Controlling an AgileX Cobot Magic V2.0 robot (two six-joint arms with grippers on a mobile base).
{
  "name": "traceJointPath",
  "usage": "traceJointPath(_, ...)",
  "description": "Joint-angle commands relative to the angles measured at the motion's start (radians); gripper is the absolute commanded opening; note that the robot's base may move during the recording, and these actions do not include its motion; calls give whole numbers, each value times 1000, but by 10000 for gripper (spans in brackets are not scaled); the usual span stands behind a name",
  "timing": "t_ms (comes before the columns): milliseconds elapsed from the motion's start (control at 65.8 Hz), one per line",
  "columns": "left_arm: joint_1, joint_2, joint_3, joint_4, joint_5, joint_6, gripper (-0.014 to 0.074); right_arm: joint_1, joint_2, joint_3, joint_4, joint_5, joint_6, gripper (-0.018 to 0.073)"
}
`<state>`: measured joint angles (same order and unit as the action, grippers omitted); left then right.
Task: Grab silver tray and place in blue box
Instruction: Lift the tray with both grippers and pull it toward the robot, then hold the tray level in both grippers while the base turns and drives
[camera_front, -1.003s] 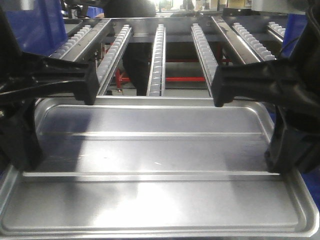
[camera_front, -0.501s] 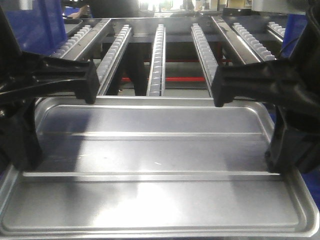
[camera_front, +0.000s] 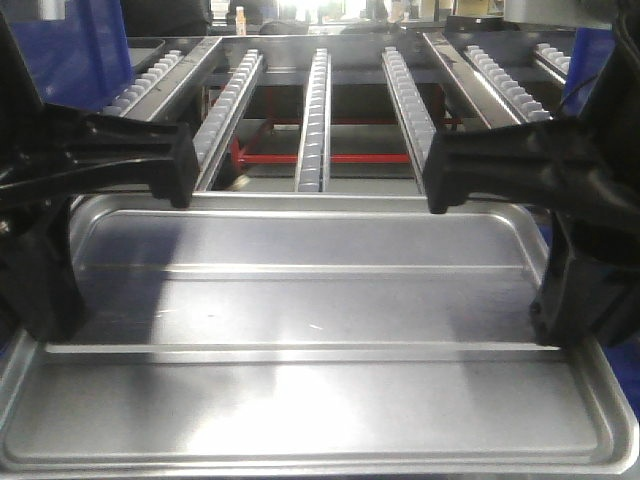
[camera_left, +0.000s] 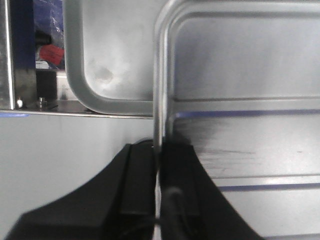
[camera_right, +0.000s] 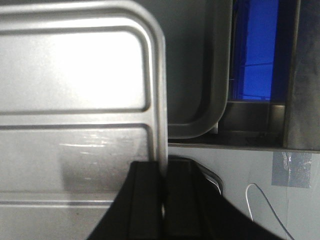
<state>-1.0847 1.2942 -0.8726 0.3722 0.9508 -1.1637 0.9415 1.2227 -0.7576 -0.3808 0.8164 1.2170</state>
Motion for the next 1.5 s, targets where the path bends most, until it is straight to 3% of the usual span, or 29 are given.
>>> traceJointPath(0, -8, -21, -34, 7, -44, -9, -15, -5, -28, -30, -21, -54, -5, 68)
traceJointPath(1489, -8, -21, -34, 7, -44, -9, -15, -5, -28, -30, -21, -54, -5, 68)
